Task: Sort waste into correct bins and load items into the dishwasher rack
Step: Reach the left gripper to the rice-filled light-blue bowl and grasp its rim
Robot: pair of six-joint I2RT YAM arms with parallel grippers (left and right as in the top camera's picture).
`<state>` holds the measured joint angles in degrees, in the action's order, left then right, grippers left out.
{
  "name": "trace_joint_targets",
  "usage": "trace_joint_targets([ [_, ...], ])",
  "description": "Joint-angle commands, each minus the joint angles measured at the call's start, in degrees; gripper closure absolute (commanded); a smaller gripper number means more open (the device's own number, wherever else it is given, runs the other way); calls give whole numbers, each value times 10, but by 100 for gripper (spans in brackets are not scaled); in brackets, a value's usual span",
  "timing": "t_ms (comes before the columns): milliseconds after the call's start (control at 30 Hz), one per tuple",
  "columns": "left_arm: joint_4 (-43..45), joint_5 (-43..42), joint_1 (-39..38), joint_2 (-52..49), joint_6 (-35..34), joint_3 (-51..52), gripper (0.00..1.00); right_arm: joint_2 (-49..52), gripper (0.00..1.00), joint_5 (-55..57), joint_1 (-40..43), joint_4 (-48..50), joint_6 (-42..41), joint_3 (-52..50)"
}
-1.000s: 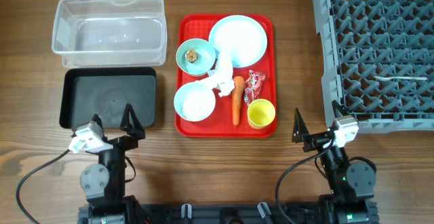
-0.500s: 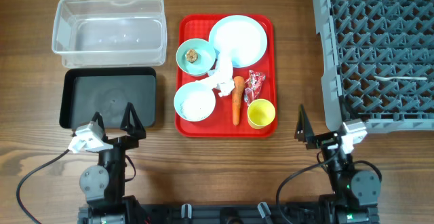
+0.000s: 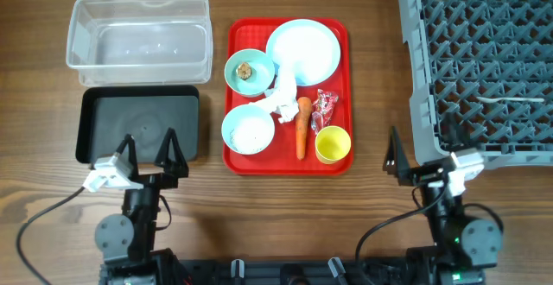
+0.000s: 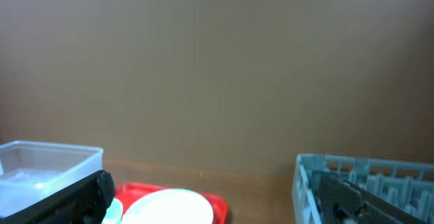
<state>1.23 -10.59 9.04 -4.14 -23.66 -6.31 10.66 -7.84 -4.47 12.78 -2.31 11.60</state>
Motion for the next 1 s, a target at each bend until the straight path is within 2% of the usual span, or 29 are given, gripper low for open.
trace_joint_targets([
  [0, -19, -10, 3, -57, 24, -92, 0, 89, 0, 2, -1, -2, 10, 88],
  [200, -152, -9, 3, -200, 25, -258, 0, 214, 0, -49, -1, -77, 48, 244],
  [467, -353, -30, -3, -429, 25, -515, 0, 377, 0, -58, -1, -338, 65, 492],
  [633, -478, -37, -55, -570, 40, -650, 0, 465, 0, -60, -1, -475, 85, 614],
  [733, -560, -1, -116, -669, 42, -732, 0, 523, 0, -60, -1, -534, 101, 667],
  [800, -581, 3, -151, -717, 41, -758, 0, 541, 0, -70, -1, -534, 96, 668],
  [967, -547, -45, -205, -804, 14, -760, 0, 580, 0, -94, -1, -548, 96, 668],
])
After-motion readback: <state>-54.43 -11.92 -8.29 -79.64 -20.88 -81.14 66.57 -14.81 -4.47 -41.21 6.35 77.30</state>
